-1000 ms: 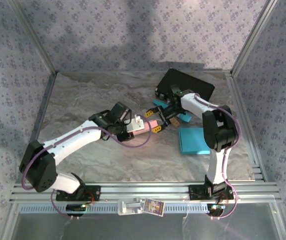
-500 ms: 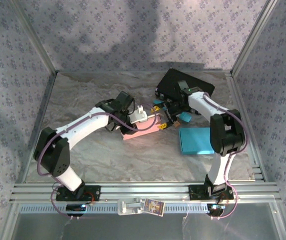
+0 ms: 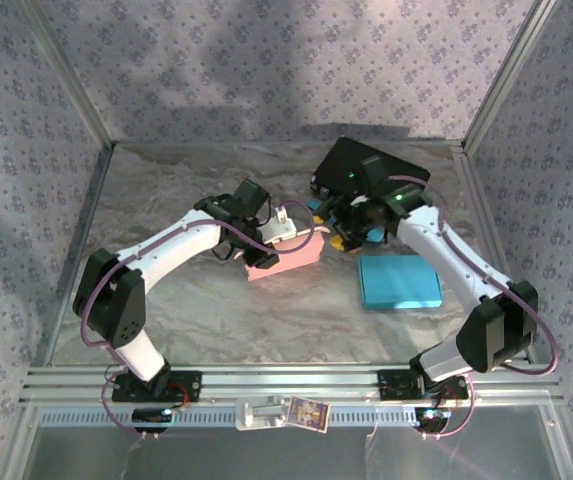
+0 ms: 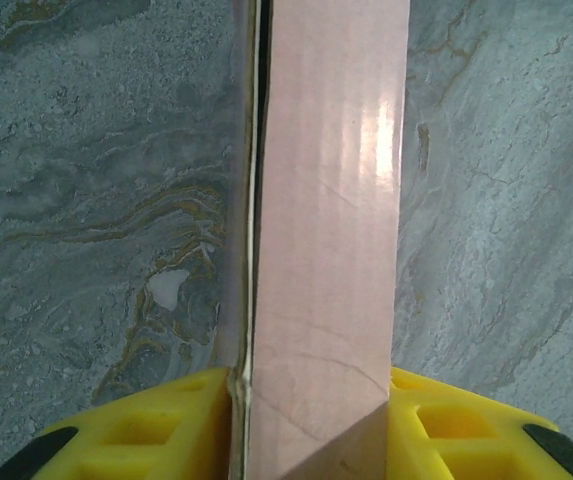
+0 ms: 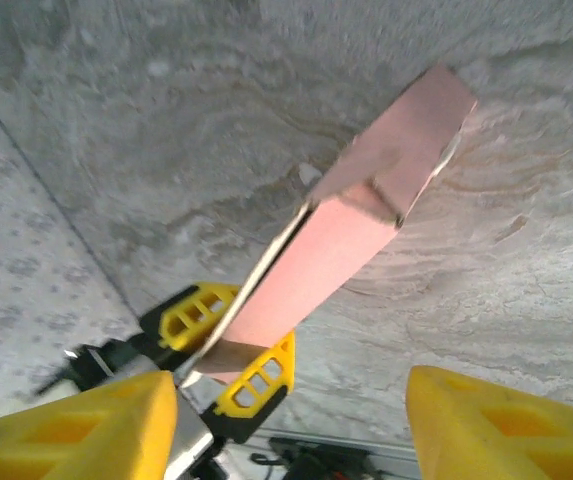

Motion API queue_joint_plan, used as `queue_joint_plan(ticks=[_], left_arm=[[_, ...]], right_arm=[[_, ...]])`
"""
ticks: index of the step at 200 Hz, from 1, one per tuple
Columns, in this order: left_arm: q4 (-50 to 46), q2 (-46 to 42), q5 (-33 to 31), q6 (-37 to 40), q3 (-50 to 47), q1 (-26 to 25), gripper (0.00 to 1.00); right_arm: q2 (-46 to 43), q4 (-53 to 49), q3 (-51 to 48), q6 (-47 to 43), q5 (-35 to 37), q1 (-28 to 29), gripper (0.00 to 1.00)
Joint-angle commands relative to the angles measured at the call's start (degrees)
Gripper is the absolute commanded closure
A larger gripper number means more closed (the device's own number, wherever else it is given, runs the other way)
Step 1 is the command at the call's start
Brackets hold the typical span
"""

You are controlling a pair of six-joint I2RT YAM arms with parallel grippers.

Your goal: Fold the paper box

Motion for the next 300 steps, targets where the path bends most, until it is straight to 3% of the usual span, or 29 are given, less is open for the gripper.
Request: queue_joint_plan(ticks=[1, 31, 85, 105, 148, 192, 226, 264, 283, 300], left_arm=[[-4.6, 2.7, 1.3, -0.7, 0.0, 0.1, 0.63], [-4.5, 2.9, 1.3, -0.9, 0.1, 0.3, 0.63], [-4.2, 2.1, 1.0, -1.3, 0.7, 0.3, 0.59], [-3.7, 1.7, 0.8, -1.5, 0.7, 0.2, 0.57], [-3.1, 1.1, 0.3, -1.9, 0.5, 0.2, 0.55], [-2.2, 0.7, 0.0, -1.9, 0.4, 0.0, 0.54], [-2.5, 1.0, -0.3, -1.4, 0.7, 0.0, 0.58], [-2.7, 1.1, -0.4, -0.9, 0.8, 0.1, 0.62], [-2.8, 1.1, -0.3, -0.5, 1.0, 0.2, 0.62], [-3.1, 1.2, -0.1, 0.2, 1.0, 0.3, 0.63]], right_arm=[[2.0, 1.9, -1.5, 1.0, 8.6, 3.7, 0.39], [5.0, 3.2, -2.2, 0.8, 8.1, 5.7, 0.49], [9.8, 2.7, -1.5, 1.4, 7.6, 6.6, 0.5], [10.7, 1.6, -1.7, 1.5, 7.7, 6.6, 0.58], [11.5, 0.0, -1.4, 1.8, 7.7, 6.5, 0.59], [12.3, -0.1, -0.3, 1.3, 7.1, 6.5, 0.67], [12.1, -1.1, 1.1, 0.3, 7.2, 6.4, 0.67], [6.4, -3.2, 4.9, -12.5, 12.2, 4.9, 0.58], [0.5, -1.8, 4.4, -24.0, 13.7, 2.8, 0.56], [-4.5, 1.9, 2.0, -39.0, 10.9, -1.2, 0.53]])
